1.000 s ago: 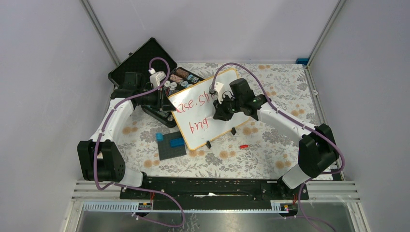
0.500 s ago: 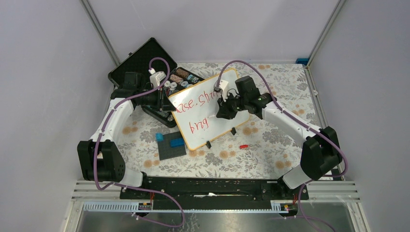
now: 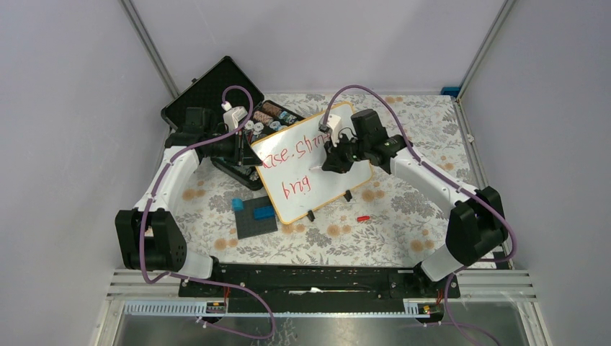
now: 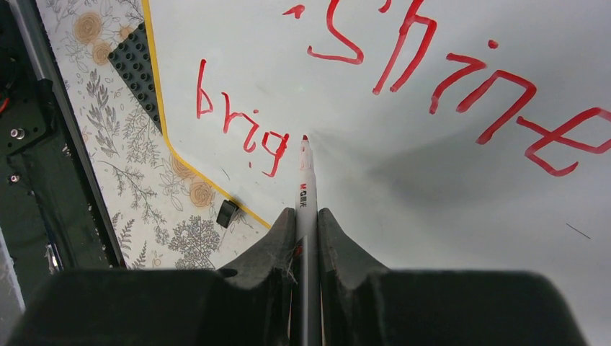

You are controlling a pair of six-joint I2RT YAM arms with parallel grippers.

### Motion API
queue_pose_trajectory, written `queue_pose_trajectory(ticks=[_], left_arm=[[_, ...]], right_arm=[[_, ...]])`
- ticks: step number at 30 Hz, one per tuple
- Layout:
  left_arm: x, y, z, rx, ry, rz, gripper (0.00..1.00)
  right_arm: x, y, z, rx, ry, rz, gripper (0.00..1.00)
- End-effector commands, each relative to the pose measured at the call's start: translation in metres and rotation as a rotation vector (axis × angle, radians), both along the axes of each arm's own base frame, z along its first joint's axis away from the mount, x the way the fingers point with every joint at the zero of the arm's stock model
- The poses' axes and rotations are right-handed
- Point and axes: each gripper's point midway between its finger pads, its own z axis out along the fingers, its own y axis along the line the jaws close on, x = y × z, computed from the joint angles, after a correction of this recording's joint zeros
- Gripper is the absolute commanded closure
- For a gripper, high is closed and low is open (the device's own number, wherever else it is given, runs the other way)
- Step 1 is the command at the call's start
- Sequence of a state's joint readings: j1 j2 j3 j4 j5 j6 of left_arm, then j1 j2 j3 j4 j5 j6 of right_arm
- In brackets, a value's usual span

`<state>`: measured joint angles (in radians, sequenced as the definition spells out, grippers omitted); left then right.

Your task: Write a sentence on the whiteboard

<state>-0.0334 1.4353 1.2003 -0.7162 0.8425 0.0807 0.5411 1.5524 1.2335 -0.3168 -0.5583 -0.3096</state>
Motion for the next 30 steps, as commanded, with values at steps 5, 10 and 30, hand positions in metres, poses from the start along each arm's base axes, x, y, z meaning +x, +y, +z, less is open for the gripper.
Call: queue_pose_trajectory(ticks=[5,10,30], left_arm=[[0.008,0.003,-0.010,0.081,-0.060,-0.016,1.00],[0.008,0.003,-0.010,0.082,-0.059,-0.017,1.00],[0.007,0.003,-0.009,0.082,-0.061,-0.017,1.00]], right_arm=[[0.017,0.005,0.006,0.003,-0.036,-0.011,1.00],[0.013,0.002,-0.005,-0.015,-0.020,-0.010,1.00],[-0.012,-0.007,-0.032,-0.024,0.044,0.001,1.00]])
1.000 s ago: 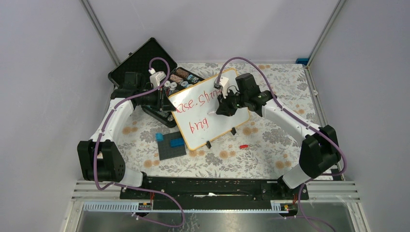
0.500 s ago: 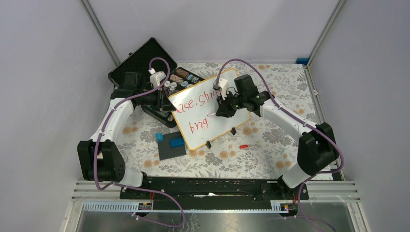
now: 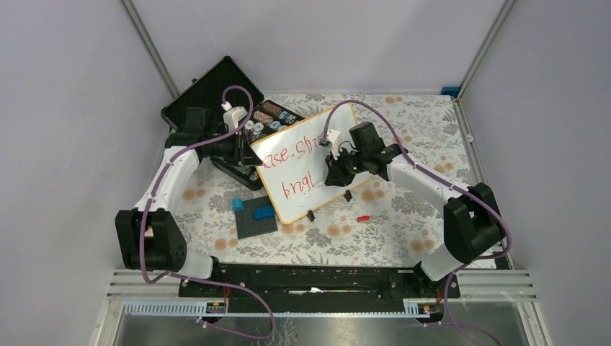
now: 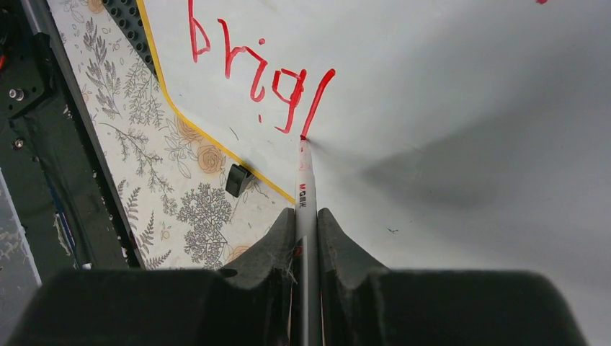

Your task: Write a sentence on the whiteboard

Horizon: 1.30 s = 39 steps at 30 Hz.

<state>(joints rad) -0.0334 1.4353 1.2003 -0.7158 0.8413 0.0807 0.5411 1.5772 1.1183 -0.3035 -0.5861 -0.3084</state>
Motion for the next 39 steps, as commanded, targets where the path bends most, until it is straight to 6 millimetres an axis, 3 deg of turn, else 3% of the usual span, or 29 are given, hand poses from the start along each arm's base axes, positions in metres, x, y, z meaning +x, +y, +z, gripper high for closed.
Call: queue_pose_trajectory(ticks=[1,9,16,26,39], left_arm=[[0.007,0.002,-0.009,0.080,-0.059,-0.018,1.00],[0.007,0.003,-0.010,0.083,-0.060,-0.017,1.00],[0.007,0.003,-0.010,0.085,-0.062,-0.017,1.00],[0.007,0.003,-0.010,0.084,-0.062,-0.018,1.00],[0.006,0.003,-0.011,0.086,-0.060,-0.016,1.00]], right_arm=[[0.012,0.002,0.020,0.027,-0.080,-0.018,1.00],[0.027,0.008,0.039,0.046,-0.123,-0.034,1.00],[0.034,0.010,0.043,0.045,-0.140,-0.042,1.00],[0.038,-0.003,0.044,0.025,-0.157,-0.069,1.00],[0.034,-0.013,0.031,0.011,-0.134,-0.071,1.00]])
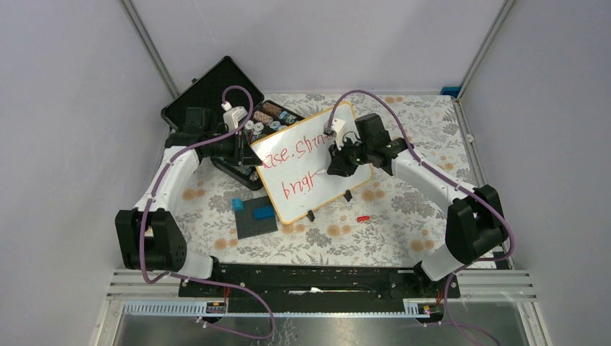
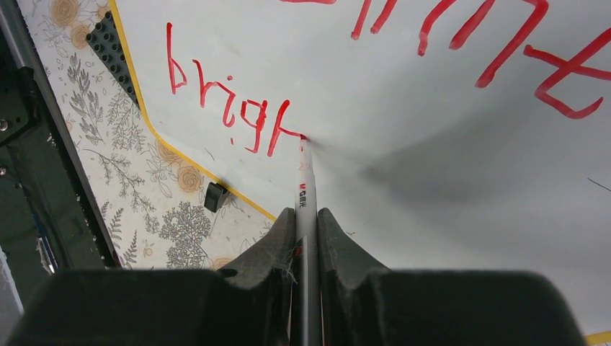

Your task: Write a sentence on the whiteboard

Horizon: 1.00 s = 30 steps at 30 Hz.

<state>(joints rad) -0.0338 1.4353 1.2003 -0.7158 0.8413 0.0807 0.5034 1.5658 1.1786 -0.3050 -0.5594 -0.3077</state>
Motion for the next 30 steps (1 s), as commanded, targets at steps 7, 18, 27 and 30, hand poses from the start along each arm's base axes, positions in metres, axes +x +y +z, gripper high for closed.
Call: queue_pose_trajectory(ticks=[7,18,27,30], left_arm=[[0.007,0.003,-0.011,0.086,-0.059,-0.016,1.00],[0.007,0.003,-0.010,0.086,-0.061,-0.017,1.00],[0.006,0.003,-0.010,0.086,-0.062,-0.015,1.00],[0.006,0.003,-0.009,0.086,-0.064,-0.016,1.00]], right_arm=[[-0.003,-0.008,-0.010,-0.018,-0.020,0.002,1.00],[-0.012,-0.006,-0.001,0.006,-0.009,0.038,1.00],[-0.005,-0.004,0.029,0.055,-0.056,0.028,1.00],[0.003,-0.004,0.029,0.048,-0.063,0.012,1.00]])
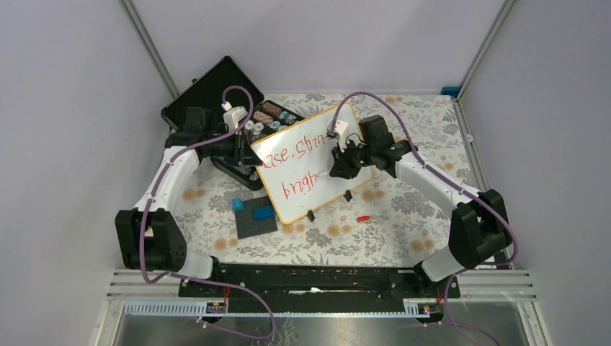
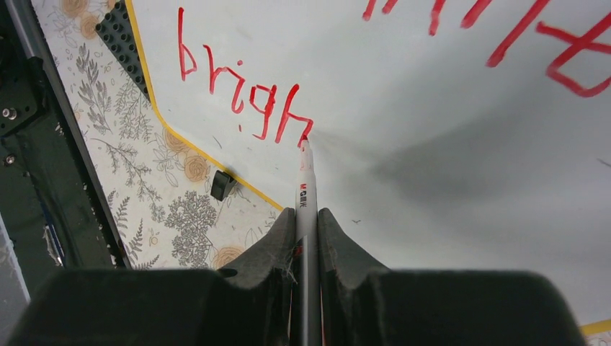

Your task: Write a sentence on the whiteboard

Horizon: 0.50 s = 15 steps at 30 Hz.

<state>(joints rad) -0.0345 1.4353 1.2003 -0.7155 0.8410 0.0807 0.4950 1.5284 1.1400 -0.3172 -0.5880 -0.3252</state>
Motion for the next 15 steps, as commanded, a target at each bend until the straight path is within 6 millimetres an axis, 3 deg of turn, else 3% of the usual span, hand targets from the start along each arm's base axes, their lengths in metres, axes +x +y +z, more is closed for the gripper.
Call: queue_pose_trajectory(ticks=[1,15], left_arm=[[0.006,0.004,-0.009,0.086,-0.066,-0.015,1.00],[0.006,0.004,-0.010,0.087,-0.063,-0.013,1.00]], right_arm=[[0.016,0.002,0.028,0.039,-0.068,-0.012,1.00],[0.030,0.003,0.018,0.011,-0.067,-0.040,1.00]])
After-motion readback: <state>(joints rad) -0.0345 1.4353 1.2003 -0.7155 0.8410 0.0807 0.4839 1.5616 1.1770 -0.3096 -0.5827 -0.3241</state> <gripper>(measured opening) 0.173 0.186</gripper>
